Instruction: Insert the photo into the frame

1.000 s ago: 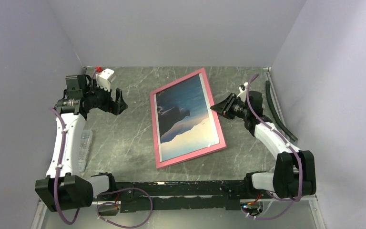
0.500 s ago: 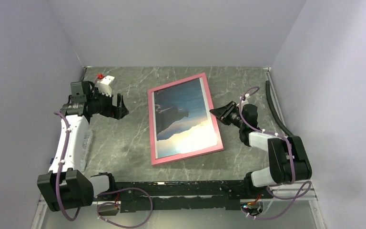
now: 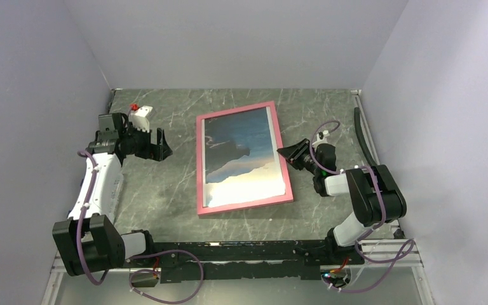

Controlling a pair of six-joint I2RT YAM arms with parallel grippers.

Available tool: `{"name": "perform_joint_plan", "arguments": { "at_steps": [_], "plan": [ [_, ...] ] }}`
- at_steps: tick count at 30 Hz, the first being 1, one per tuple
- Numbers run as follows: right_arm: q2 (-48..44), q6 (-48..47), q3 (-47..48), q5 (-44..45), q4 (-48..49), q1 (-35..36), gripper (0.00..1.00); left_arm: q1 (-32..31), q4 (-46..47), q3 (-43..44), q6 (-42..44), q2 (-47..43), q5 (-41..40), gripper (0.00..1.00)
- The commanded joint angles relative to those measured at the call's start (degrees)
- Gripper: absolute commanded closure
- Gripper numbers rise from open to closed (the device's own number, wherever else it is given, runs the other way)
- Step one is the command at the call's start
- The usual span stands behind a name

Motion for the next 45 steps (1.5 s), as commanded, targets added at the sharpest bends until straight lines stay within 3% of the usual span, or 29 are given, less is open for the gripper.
{"name": "perform_joint_plan", "arguments": {
  "at_steps": [1, 12, 13, 14, 15, 20, 25, 32, 37, 40, 42, 45],
  "plan": [
    [-2.2, -3.2, 0.7, 4.1, 0.8, 0.4, 0.63, 0.9, 2.7, -0.2, -1.1, 0.7, 1.0, 0.06],
    [-2.4, -7.3, 2.8, 3.9, -5.5, 0.6, 0.52, 3.5, 2.9, -0.9, -0.3, 0.8, 2.8, 0.06],
    [-3.0, -8.1, 3.3, 4.1, -7.1, 0.6, 0.47, 3.6, 3.0, -1.2, -0.1, 0.7, 2.8, 0.06],
    [-3.6, -9.0, 3.9, 4.5, -9.4, 0.6, 0.06, 3.6, 3.1, -1.4, -0.1, 0.6, 2.7, 0.06],
    [-4.4, -10.1, 4.6, 4.9, -12.1, 0.7, 0.01, 3.7, 3.3, -1.6, 0.0, 0.6, 2.5, 0.06],
    [-8.8, -16.9, 8.6, 8.8, -25.1, 0.6, 0.0, 3.8, 5.6, -3.0, -0.9, 0.9, 1.9, 0.06],
    [-16.1, -24.2, 13.0, 18.5, -37.8, 0.6, 0.0, 3.8, 9.8, -4.9, -2.6, 2.0, 1.5, 0.06],
    [-25.6, -30.4, 16.9, 40.7, -49.2, 0.4, 0.0, 4.2, 29.5, -11.2, -13.7, 5.9, -9.0, 0.06],
    [-25.0, -44.3, 13.6, 51.9, -41.3, 0.5, 0.0, 4.2, 46.3, -17.8, -16.4, 10.1, -10.8, 0.06],
    [-22.7, -44.8, 12.2, 56.6, -40.9, -0.5, 0.0, 4.2, 61.4, -24.3, -15.9, 12.0, -12.2, 0.06],
    [-24.9, -48.6, 6.5, 55.2, -32.2, -0.6, 0.0, 4.2, 70.9, -28.8, -16.1, 13.1, -13.4, 0.06],
    [-29.4, -53.0, -7.3, 53.8, -10.9, -0.7, 0.0, 4.2, 82.9, -34.5, -16.6, 15.4, -13.1, 0.06]
  ]
}}
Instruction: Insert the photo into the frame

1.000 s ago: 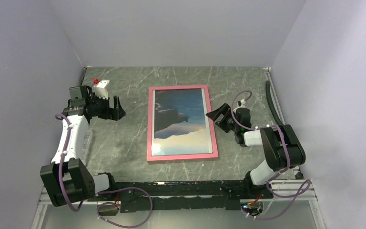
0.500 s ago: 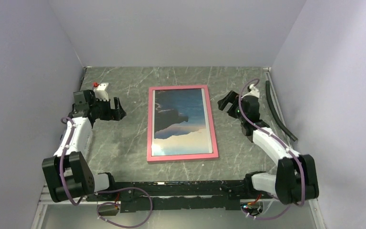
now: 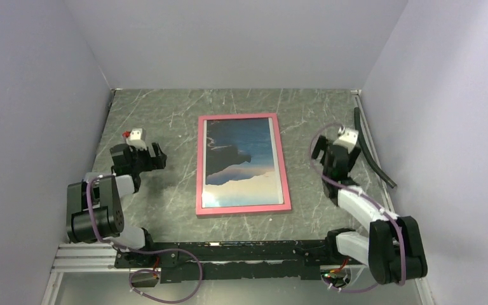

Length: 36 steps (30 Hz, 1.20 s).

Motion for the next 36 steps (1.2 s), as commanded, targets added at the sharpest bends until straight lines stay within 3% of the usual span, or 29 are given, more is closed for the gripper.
{"name": "perform_joint_plan", "arguments": {
  "at_steps": [1, 6, 8, 14, 15, 17, 19, 36],
  "plan": [
    [-4.6, -8.8, -14.7, 3.6, 28.1, -0.4, 0.0, 0.1, 26.9, -7.4, -1.1, 2.7, -1.2, 0.06],
    [2.3, -12.2, -16.8, 2.2, 37.6, -0.7, 0.0, 0.1, 50.2, -14.5, -0.8, 11.8, 2.8, 0.05],
    [5.7, -12.0, -19.0, 1.7, 45.8, -0.8, 0.0, -0.2, 42.1, -12.8, 0.9, 8.8, 2.2, 0.05],
    [20.7, -16.3, -22.0, -3.3, 66.8, -1.0, 0.0, -2.4, 30.2, -6.2, 0.6, 9.9, -4.1, 0.05],
    [20.4, -16.6, -21.7, -3.6, 66.5, -0.8, 0.0, -2.6, 31.8, -6.2, 0.3, 10.6, -4.9, 0.05],
    [18.8, -13.4, -15.5, -6.6, 52.0, -2.9, 0.0, -3.4, 29.2, -5.4, 0.7, 10.2, -6.3, 0.05],
    [19.1, -10.5, -12.6, -15.3, 44.7, -7.8, 0.0, -3.9, 28.8, -5.0, 0.8, 10.5, -7.6, 0.05],
    [18.6, -11.0, -13.9, -16.3, 47.1, -8.1, 0.0, -4.4, 29.9, -5.6, 0.8, 10.2, -8.5, 0.05]
  ]
}}
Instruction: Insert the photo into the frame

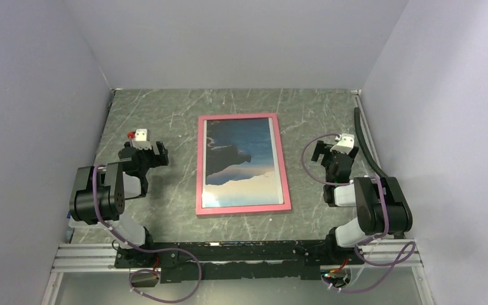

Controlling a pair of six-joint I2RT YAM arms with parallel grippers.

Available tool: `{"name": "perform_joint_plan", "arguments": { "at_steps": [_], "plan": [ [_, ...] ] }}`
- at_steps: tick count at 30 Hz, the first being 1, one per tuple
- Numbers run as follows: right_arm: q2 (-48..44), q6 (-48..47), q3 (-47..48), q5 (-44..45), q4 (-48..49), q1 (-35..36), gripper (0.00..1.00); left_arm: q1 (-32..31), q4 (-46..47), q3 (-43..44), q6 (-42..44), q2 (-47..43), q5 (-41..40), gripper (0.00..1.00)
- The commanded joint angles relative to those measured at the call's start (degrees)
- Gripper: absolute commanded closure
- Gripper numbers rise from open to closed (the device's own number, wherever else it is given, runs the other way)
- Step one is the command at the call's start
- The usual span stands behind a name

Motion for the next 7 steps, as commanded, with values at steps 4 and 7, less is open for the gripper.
{"name": "perform_joint_plan", "arguments": {
  "at_steps": [4, 7],
  "plan": [
    [-0.6, 0.7, 0.5, -1.1, 0.9, -0.1, 0.0, -0.2, 1.2, 0.6, 0.6, -0.1, -0.7, 0.05],
    [-0.7, 0.7, 0.4, -1.2, 1.0, -0.1, 0.0, -0.2, 1.1, 0.5, 0.6, -0.1, -0.7, 0.05]
  ]
}}
